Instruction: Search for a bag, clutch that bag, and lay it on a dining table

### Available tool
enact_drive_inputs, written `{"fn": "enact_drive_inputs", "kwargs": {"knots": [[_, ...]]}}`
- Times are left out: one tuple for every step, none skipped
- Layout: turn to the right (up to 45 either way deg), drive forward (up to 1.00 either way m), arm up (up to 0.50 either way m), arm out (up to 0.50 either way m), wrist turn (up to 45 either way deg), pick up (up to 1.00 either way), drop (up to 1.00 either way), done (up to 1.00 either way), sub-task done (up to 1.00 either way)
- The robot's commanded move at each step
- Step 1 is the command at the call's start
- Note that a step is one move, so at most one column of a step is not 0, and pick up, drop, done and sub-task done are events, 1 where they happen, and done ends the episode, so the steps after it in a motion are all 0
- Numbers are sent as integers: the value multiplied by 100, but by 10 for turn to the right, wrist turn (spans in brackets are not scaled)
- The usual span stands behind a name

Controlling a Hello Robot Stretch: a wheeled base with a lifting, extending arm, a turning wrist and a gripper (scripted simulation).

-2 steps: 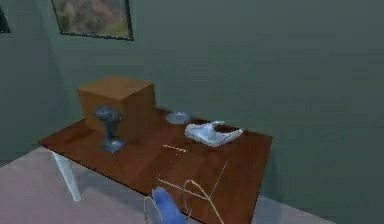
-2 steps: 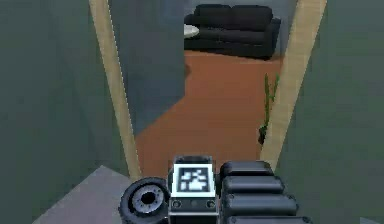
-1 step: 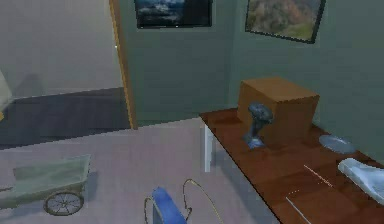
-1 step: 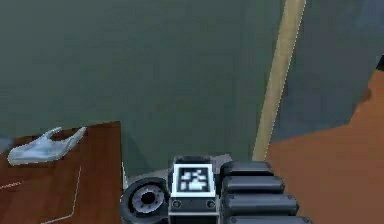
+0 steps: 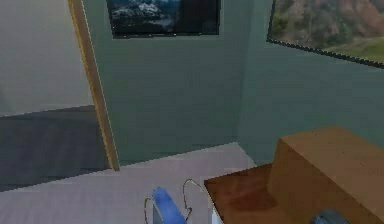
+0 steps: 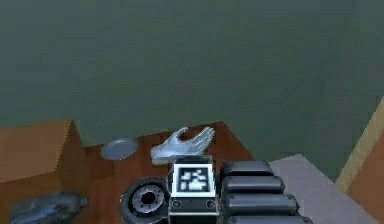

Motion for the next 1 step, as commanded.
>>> {"fn": "enact_drive_inputs", "kwargs": {"knots": [[420,0,0,0,0,0,0,0,0]]}}
